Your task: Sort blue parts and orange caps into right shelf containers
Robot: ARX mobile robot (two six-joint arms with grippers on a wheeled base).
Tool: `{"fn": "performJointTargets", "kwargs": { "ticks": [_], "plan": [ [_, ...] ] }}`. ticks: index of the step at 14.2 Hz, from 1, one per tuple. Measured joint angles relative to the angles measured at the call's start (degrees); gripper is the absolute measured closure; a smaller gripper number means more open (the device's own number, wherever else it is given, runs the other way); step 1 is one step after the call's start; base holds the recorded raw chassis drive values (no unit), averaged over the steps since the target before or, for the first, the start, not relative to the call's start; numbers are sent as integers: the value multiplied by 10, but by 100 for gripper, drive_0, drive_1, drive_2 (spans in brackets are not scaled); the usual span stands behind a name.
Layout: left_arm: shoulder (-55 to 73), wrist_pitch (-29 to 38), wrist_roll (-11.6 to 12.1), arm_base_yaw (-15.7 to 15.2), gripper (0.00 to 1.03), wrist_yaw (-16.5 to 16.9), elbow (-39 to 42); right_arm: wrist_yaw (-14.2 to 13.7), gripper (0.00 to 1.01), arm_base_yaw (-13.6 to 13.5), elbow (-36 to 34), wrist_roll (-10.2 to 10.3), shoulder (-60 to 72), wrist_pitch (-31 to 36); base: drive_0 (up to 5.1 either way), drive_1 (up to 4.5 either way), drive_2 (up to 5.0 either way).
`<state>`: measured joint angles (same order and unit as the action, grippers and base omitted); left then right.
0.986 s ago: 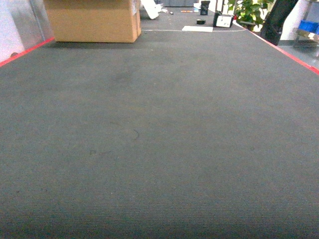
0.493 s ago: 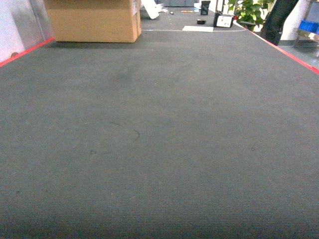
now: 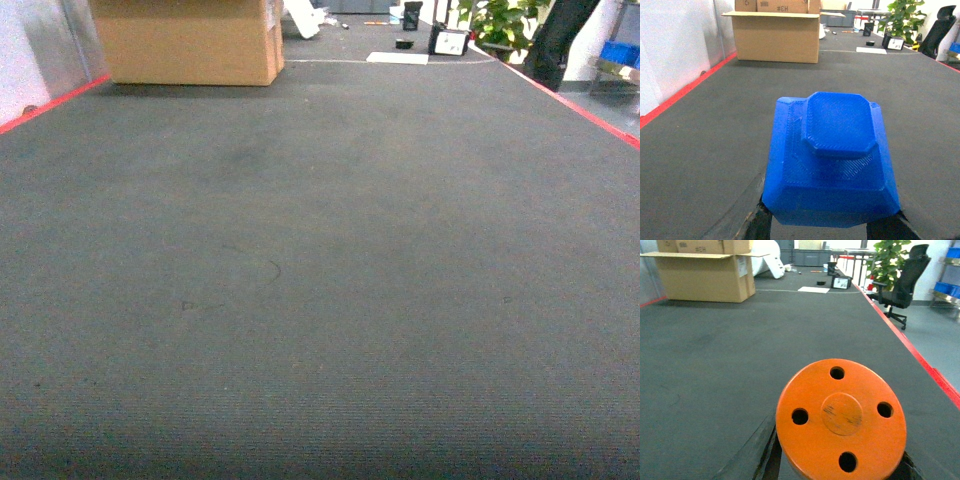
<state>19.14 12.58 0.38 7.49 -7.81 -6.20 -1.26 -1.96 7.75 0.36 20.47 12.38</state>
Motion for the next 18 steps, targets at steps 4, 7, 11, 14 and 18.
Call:
{"fn": "performJointTargets", "kwargs": {
  "ticks": [4, 7, 11, 14, 18],
  "plan": [
    [-44, -20, -2, -77, 59, 74, 25, 13, 58, 20, -30, 0, -40, -13, 0, 0, 0],
    [-70, -35, -2, -73, 60, 78, 35, 13, 58, 20, -44, 0, -69, -25, 0, 0, 0],
    [-175, -145, -2, -74, 60, 78, 53, 13, 58, 20, -57, 0, -100, -44, 0, 0, 0],
    [-185, -134, -2, -74, 60, 78, 53, 13, 58, 20, -66, 0, -202, -117, 0, 0, 0],
    [-186, -130, -2, -74, 60, 78, 53, 13, 58, 20, -70, 0, -202, -127, 0, 0, 0]
  ]
}}
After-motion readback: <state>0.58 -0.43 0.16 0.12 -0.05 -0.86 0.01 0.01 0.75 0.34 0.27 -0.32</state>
